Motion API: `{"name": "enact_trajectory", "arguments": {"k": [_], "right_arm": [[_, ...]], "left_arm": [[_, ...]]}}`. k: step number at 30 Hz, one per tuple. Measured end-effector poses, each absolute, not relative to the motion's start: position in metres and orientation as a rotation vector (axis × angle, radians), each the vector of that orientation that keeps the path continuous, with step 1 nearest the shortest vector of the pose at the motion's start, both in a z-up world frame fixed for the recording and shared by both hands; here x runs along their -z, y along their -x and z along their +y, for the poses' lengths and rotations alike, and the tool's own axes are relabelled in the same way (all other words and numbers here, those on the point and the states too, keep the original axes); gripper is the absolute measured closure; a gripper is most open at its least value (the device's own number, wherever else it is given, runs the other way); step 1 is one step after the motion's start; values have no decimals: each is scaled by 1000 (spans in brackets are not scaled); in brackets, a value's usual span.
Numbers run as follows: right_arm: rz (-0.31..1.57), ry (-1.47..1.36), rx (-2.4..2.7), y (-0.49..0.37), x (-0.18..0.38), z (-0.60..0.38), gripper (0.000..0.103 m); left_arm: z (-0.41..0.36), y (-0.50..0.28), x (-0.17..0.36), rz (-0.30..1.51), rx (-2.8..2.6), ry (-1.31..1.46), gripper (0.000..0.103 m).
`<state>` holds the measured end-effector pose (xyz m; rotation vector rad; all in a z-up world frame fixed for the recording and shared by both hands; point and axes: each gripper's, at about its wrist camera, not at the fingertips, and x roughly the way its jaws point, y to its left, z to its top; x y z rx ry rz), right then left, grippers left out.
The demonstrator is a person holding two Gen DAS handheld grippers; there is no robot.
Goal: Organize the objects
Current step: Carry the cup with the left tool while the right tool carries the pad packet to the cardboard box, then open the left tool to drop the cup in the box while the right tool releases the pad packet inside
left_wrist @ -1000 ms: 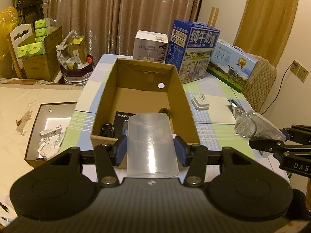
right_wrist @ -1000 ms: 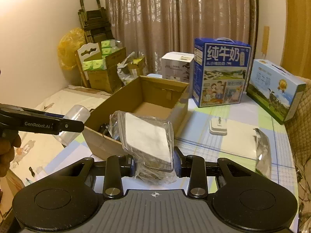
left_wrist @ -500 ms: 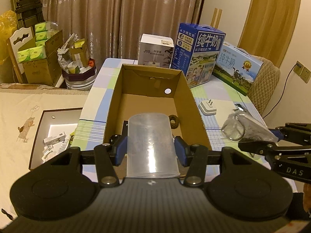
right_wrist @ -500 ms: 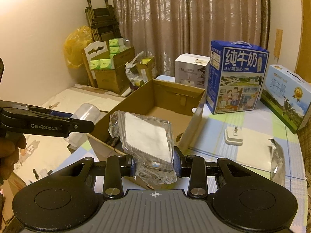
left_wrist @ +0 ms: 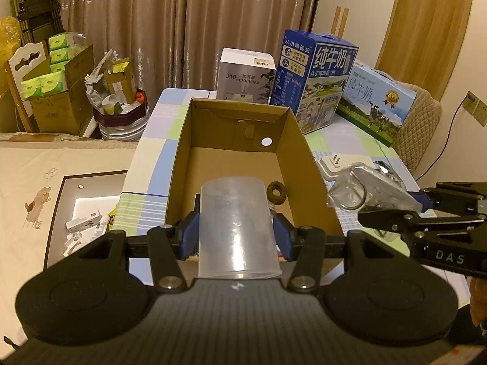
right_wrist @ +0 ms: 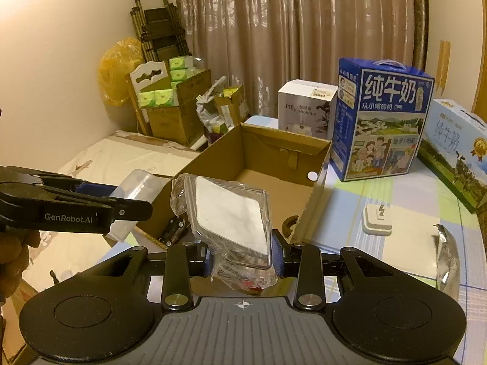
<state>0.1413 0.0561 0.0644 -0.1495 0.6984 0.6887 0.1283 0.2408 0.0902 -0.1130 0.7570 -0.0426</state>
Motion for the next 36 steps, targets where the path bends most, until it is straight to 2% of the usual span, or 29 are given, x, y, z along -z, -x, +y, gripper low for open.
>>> {"name": "enact_trajectory", "arguments": {"k": [20,23,36], "right_arm": [[764,128,-664,-191,-37,74,70],[775,114,-658,-197,-35,74,70],[794,58,-658,-201,-31,74,70]], "left_arm": [[250,-189,-63,799,63,84,55],[255,-195,-58,803,52,87,44],[263,-182,-61,787,26,105,43]]}}
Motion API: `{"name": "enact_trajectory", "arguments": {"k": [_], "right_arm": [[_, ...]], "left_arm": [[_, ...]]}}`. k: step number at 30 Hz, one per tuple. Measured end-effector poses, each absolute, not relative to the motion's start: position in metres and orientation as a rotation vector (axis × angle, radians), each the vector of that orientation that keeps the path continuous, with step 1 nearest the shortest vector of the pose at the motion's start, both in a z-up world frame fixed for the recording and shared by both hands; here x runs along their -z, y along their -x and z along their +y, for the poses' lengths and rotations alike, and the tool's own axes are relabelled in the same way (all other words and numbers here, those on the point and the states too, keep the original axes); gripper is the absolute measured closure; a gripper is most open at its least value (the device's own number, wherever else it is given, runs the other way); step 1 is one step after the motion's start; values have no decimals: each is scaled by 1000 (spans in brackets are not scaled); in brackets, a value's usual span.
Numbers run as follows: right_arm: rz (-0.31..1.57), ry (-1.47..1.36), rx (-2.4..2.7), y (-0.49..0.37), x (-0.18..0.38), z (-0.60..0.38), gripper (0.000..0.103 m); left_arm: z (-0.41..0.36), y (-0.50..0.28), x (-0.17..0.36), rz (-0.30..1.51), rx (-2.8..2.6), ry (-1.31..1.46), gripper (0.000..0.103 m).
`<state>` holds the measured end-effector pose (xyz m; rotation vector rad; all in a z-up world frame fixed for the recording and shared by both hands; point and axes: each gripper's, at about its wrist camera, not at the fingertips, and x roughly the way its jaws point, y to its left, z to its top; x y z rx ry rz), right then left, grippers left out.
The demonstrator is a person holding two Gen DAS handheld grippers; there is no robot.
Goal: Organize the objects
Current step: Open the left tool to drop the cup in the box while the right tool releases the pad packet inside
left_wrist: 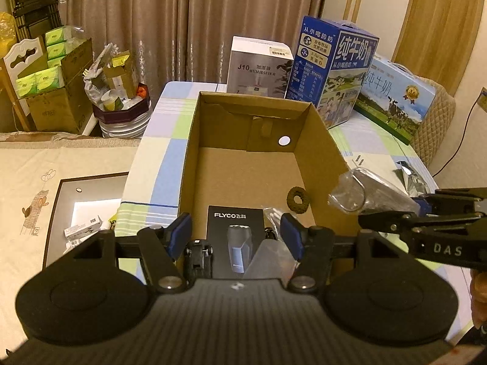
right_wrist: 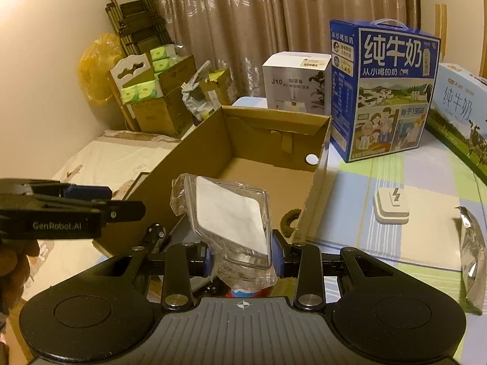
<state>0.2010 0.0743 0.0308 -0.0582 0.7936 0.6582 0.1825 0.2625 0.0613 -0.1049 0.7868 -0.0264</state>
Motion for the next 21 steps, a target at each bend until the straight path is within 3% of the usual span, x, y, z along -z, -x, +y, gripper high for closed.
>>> {"name": "enact_trajectory", "arguments": {"k": [3,5,7,21], "right_arm": [[787,-6,-667,-208,-33,75,68],[774,-53,-674,-214,-34,75,58],[742,-55,-663,-216,-38,74,37],[738,-134,-619,-185,-48,32,35]], "left_arm": [[263,-179,-63,782,19,110,41],[264,-177,-63,780,13,113,40],[265,-176,-64,780,6,113,40],[254,-145,-69,775,-14,139,34]]}}
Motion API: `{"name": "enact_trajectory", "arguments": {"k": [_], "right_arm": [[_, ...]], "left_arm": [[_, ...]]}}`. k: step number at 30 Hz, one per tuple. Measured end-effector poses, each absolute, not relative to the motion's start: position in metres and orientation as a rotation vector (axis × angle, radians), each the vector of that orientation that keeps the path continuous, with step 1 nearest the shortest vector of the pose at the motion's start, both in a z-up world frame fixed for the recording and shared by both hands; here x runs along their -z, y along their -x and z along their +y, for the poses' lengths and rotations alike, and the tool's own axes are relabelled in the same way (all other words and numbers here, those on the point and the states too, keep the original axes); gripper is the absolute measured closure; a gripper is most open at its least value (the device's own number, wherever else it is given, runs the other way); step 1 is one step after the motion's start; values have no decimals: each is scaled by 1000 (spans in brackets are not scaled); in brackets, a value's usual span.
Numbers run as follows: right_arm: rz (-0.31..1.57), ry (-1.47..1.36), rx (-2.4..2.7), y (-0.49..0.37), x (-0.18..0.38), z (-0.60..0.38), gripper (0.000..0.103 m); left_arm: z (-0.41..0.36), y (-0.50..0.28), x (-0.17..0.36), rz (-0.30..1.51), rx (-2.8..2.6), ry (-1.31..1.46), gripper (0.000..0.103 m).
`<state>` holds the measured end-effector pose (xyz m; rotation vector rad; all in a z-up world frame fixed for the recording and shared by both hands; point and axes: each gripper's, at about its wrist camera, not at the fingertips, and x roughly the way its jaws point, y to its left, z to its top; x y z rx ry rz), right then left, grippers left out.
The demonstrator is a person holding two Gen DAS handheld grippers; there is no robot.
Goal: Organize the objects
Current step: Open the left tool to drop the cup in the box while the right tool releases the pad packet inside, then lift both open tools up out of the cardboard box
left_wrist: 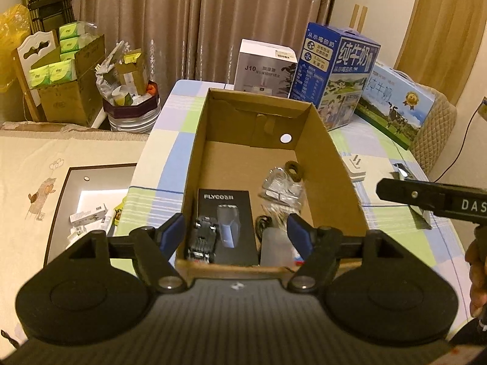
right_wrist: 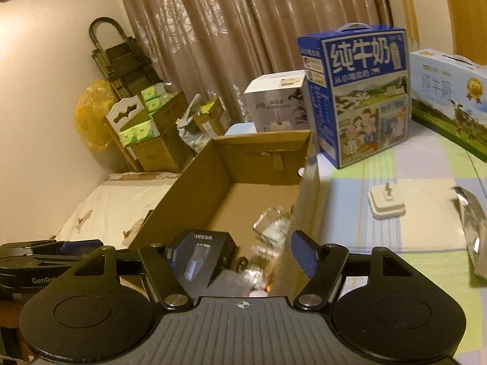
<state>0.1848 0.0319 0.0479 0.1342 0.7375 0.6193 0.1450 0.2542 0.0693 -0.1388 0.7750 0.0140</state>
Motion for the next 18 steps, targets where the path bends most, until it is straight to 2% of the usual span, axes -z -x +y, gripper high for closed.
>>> {"name": "enact_trajectory", "arguments": {"k": [18], "right_arm": [[710,-179,-527,-126,-76,-52,35]], "left_arm": [[209,-93,-99,745,-5,126,16]]}}
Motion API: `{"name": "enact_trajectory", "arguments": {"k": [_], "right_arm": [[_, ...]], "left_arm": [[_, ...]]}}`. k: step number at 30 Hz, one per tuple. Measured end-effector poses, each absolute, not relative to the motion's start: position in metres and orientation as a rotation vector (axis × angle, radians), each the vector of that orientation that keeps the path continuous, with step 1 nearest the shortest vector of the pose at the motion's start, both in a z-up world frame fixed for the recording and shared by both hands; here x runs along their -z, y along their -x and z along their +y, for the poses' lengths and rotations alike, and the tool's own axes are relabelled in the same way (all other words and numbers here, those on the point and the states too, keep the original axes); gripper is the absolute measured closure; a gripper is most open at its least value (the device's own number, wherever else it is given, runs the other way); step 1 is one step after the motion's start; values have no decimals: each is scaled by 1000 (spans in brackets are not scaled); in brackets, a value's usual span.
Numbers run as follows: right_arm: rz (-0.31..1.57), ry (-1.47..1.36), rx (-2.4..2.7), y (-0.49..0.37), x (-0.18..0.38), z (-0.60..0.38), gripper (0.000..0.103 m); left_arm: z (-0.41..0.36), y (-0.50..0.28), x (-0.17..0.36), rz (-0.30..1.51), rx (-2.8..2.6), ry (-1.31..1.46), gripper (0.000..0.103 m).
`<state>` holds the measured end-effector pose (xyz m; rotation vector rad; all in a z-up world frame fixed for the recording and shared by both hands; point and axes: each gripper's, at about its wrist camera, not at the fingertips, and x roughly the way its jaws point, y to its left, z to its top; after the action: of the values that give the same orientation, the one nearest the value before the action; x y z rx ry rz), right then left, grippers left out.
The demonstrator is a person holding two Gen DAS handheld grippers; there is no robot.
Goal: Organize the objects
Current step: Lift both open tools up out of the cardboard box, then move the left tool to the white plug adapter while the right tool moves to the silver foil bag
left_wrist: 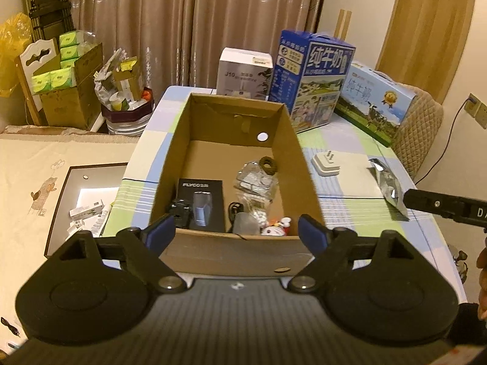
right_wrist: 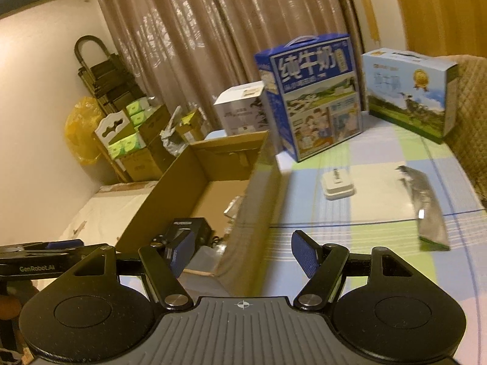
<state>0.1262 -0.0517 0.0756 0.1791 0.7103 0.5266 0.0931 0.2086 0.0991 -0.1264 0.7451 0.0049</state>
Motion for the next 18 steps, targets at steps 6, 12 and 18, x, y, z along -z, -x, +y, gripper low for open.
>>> {"name": "enact_trajectory", "arguments": {"k": [6,12,18], "right_arm": [[708,-193,-473,-115,-76,-88,35],[703,-230,-391,-110,-76,-134,35],[694,-264,-317,-113,-76,-177,35]], "left_arm": [[185,-85,-111,711,17,122,9],[156,-88,-117,688,56,124,6],[126,-101,-118,682,108,114,5]]}}
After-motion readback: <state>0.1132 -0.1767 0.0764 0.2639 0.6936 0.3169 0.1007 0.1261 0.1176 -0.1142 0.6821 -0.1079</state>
